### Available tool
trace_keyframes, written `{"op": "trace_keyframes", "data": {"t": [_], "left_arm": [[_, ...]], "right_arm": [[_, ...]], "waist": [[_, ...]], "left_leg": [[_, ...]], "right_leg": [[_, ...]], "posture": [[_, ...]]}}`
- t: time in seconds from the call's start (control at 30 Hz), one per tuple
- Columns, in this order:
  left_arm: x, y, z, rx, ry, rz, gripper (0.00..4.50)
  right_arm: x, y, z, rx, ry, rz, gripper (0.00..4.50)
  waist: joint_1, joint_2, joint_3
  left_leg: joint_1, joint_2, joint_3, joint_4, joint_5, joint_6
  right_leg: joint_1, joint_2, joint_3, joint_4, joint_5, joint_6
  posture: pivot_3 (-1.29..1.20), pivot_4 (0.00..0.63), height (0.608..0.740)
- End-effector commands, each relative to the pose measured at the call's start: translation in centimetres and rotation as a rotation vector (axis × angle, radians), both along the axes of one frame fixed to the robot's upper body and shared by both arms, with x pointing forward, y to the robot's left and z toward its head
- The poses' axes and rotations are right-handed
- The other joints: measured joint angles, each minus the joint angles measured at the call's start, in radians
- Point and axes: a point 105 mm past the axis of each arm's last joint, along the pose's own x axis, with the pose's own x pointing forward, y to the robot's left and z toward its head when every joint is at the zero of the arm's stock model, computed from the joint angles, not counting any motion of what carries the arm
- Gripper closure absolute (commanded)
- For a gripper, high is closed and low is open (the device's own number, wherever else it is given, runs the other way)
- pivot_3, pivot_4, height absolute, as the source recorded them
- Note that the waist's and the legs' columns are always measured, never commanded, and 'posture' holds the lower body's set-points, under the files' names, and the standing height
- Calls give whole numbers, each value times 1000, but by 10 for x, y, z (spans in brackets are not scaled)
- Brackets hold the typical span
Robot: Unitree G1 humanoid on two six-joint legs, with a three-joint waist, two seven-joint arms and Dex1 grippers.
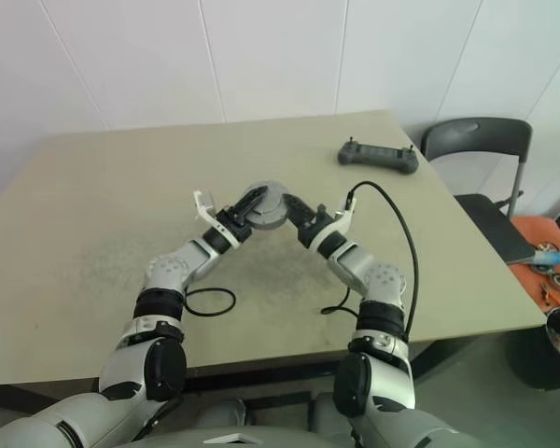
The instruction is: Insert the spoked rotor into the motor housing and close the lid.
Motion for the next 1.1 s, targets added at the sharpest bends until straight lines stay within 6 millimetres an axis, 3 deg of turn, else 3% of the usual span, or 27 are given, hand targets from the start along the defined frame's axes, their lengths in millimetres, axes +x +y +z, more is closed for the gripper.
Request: {"op": "trace_keyframes", "data": {"t": [0.03, 0.2, 0.4, 0.5, 0.7, 0.8, 0.9, 1.1], "left_arm": [[-5, -2, 14, -12, -76, -34, 2121], [-10, -5, 22, -86, -87, -64, 2124], [-6, 2, 23, -134, -66, -14, 2124], [3, 16, 23, -152, -61, 92, 2124], [25, 73, 19, -195, -21, 412, 2124], [33, 113, 13, -171, 10, 622, 2124], [35, 137, 8, -143, 25, 740, 2124], [27, 206, -13, -76, 141, 1045, 2124]], "right_arm": [[2, 4, 28, 58, -98, 10, 3127], [3, 5, 27, 31, -105, 4, 3127], [6, 4, 26, -21, -114, -26, 1235], [10, 0, 24, -26, -102, -61, 1235], [10, 0, 26, -16, -110, -64, 1235], [10, 1, 26, -16, -113, -60, 1235], [9, 2, 26, -16, -115, -58, 1235], [7, 4, 28, -21, -134, -44, 1235]], "waist": [[0, 0, 0], [1, 0, 0], [3, 0, 0], [0, 0, 0], [-5, 0, 0], [0, 0, 0], [4, 0, 0], [7, -1, 0]], "left_leg": [[0, 0, 0, 0, 0, 0], [0, 0, 0, 0, 0, 0], [-1, 0, 0, 0, 0, 0], [0, 0, 0, 0, 0, 0], [1, 1, 0, 0, 0, 0], [0, 1, 0, 0, 0, 0], [0, 1, 0, 0, 0, 0], [-1, 0, 0, 0, 0, 0]], "right_leg": [[0, 0, 0, 0, 0, 0], [0, 0, 0, 0, 0, 0], [0, 0, 0, 0, 0, 0], [0, 0, 0, 0, 0, 0], [0, 1, 0, 0, 0, -1], [0, 1, 0, 0, 0, -1], [0, 1, 0, 0, 0, -1], [0, 0, 0, -1, 1, -2]], "posture": [[0, 0, 740], [0, 0, 740], [0, 0, 740], [0, 0, 740], [0, 0, 740], [0, 0, 740], [0, 0, 740], [0, 0, 740]]}}
